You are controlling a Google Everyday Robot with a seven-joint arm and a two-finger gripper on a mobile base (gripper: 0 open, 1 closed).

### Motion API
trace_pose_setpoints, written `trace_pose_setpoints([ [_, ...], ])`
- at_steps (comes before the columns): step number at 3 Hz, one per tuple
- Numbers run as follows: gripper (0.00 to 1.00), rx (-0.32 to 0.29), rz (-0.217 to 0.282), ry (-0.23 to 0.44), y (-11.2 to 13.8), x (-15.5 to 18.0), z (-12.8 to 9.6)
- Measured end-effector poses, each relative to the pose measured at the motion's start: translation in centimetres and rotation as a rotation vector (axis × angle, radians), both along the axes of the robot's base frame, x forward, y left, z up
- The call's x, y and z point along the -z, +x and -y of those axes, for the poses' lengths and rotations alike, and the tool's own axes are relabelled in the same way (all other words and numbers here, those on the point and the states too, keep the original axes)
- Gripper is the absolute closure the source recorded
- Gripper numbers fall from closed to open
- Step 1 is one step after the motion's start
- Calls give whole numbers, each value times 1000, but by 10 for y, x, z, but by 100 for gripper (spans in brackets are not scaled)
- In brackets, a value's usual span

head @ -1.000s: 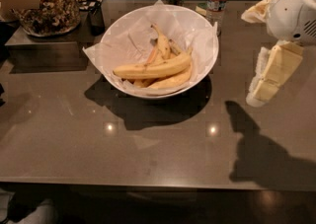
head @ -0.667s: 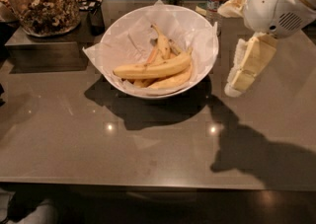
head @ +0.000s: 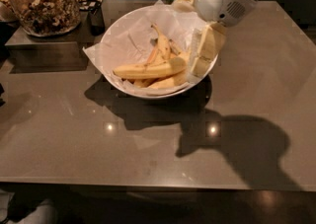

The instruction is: Pick banana from white bowl

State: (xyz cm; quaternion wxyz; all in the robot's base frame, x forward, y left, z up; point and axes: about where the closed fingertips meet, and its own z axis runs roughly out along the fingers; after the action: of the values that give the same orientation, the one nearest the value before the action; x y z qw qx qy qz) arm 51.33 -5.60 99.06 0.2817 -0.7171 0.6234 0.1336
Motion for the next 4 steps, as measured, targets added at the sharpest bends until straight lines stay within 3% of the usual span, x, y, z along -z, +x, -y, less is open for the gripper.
trace_pose_setpoints([
  [1, 0, -4, 2, 2, 1, -1, -2],
  [2, 0, 15, 0, 57, 8, 5, -5],
  [3, 0, -10, -33, 111, 26, 18, -20],
  [4, 13, -10, -38, 113, 28, 20, -20],
])
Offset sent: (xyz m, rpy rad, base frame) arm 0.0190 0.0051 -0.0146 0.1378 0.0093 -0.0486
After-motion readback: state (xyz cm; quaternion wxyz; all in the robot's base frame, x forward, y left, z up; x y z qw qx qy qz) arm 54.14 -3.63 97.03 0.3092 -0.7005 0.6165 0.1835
